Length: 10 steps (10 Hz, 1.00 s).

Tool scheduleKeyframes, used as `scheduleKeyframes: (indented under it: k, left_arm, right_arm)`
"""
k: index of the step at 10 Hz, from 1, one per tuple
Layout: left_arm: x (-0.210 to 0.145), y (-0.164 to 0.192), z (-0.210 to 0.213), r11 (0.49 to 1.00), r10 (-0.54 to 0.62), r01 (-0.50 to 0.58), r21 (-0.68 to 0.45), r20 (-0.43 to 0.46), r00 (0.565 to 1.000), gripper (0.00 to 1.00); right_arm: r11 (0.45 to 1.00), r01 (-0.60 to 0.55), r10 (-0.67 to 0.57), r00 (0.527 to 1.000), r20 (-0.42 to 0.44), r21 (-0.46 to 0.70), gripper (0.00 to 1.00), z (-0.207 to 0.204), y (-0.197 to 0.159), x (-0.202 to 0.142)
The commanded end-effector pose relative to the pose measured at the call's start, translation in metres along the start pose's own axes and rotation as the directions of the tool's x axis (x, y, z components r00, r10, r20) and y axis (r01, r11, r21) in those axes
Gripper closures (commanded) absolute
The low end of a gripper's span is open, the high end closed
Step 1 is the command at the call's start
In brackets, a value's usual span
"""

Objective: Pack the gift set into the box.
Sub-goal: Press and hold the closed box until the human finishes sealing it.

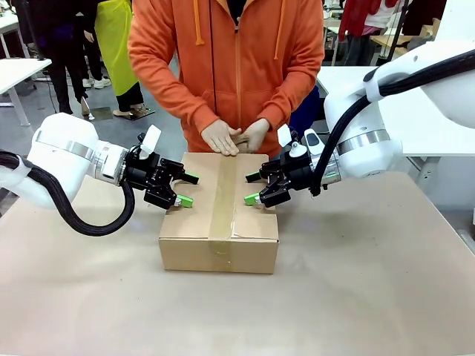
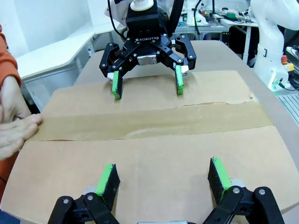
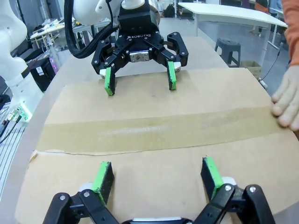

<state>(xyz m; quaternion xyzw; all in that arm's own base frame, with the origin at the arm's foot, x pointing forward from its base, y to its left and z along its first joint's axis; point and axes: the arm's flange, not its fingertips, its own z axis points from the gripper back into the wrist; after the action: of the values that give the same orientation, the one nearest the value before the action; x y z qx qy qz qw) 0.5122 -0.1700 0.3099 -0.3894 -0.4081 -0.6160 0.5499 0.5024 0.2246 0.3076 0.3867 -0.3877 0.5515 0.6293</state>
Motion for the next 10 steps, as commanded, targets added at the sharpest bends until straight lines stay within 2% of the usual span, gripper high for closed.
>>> scheduleKeyframes:
  k: [1,6,7,8,9,10]
  left_arm:
    - [-0.001,-0.002,0.000,1.000,-0.014,0.014,0.000,0.000,1.000,0.00]
    - [-0.001,-0.002,0.000,1.000,-0.014,0.014,0.000,0.000,1.000,0.00]
    - [0.000,0.000,0.000,1.000,0.000,0.000,0.000,0.000,1.000,0.00]
    - [0.033,-0.031,0.061,0.994,-0.107,0.103,0.032,0.233,0.967,0.00]
    - [0.040,-0.056,0.111,0.980,-0.191,0.162,0.112,0.348,0.918,0.00]
    - [0.032,-0.077,0.150,0.957,-0.258,0.182,0.225,0.384,0.887,0.00]
  right_arm:
    - [1.000,-0.002,0.002,1.000,-0.008,-0.002,0.00,-0.003,0.000,-0.002]
    - [1.000,-0.001,0.001,1.000,0.000,0.000,0.00,0.000,0.000,0.000]
    - [0.990,-0.059,0.059,0.998,-0.010,-0.127,0.00,0.048,0.033,0.043]
    - [0.968,-0.125,0.154,0.981,0.121,-0.218,0.00,0.103,0.068,0.070]
    - [0.954,-0.121,0.179,0.964,0.198,-0.274,0.00,0.154,0.093,0.073]
    - [0.944,-0.110,0.203,0.938,0.282,-0.312,0.00,0.196,0.108,0.059]
